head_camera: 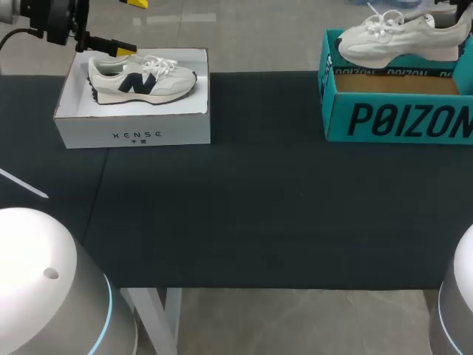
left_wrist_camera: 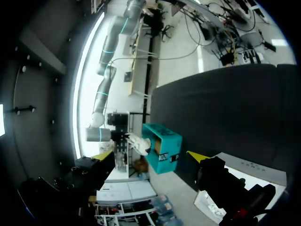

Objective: Take the shoe out of the shoebox, open the shoe tongue, remove and reinsert the insole, then place the shoe into the shoebox

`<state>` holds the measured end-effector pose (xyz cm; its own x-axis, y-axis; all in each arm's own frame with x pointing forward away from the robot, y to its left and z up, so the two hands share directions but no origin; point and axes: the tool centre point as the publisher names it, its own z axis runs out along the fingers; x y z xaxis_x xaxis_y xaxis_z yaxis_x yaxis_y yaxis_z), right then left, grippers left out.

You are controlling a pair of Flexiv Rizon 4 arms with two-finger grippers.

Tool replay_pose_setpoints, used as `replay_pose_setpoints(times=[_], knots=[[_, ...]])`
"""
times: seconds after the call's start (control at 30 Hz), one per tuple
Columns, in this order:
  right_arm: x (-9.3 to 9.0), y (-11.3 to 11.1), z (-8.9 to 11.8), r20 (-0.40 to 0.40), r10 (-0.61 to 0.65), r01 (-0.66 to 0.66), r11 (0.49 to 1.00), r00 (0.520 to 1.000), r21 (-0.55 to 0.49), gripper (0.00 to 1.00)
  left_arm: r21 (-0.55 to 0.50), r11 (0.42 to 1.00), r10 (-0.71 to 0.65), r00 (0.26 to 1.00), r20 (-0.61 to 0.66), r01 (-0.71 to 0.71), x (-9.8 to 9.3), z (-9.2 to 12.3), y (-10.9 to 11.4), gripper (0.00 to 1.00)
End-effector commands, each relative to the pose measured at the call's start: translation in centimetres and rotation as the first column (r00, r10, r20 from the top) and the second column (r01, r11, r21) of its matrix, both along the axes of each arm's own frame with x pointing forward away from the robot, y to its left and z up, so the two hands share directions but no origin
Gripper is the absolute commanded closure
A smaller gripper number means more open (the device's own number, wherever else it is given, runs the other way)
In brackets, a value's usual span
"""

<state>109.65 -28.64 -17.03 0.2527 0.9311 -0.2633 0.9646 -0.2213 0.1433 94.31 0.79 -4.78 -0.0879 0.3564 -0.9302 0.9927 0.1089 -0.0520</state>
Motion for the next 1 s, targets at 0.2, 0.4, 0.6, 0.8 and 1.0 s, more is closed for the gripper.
replay_pose_setpoints(times=[0.2,0.4,0.6,0.8,1.0], knots=[[0.7,-2.8,-4.6,0.037,-0.039,0.041,0.998,0.999,-0.043,1.00,0.003,1.000,-0.002,1.000,0.000,0.002,0.0,0.0,0.0,0.00],[0.6,-3.6,-8.2,-0.015,-0.031,0.031,0.999,0.999,-0.010,1.00,0.003,1.000,-0.002,1.000,0.000,0.002,0.0,0.0,0.0,0.00],[0.0,-4.9,-11.4,-0.059,-0.047,0.047,0.999,0.997,-0.002,1.00,0.003,1.000,-0.002,1.000,0.000,0.002,0.0,0.0,0.0,0.00],[0.0,-5.6,-13.4,-0.095,-0.033,0.030,0.999,0.995,-0.034,1.00,0.003,1.000,-0.002,1.000,0.000,0.002,0.0,0.0,0.0,0.00],[-0.3,-5.4,-16.0,-0.156,-0.008,0.003,1.000,0.988,-0.029,1.00,0.003,1.000,-0.002,1.000,0.000,0.002,0.0,0.0,0.0,0.00]])
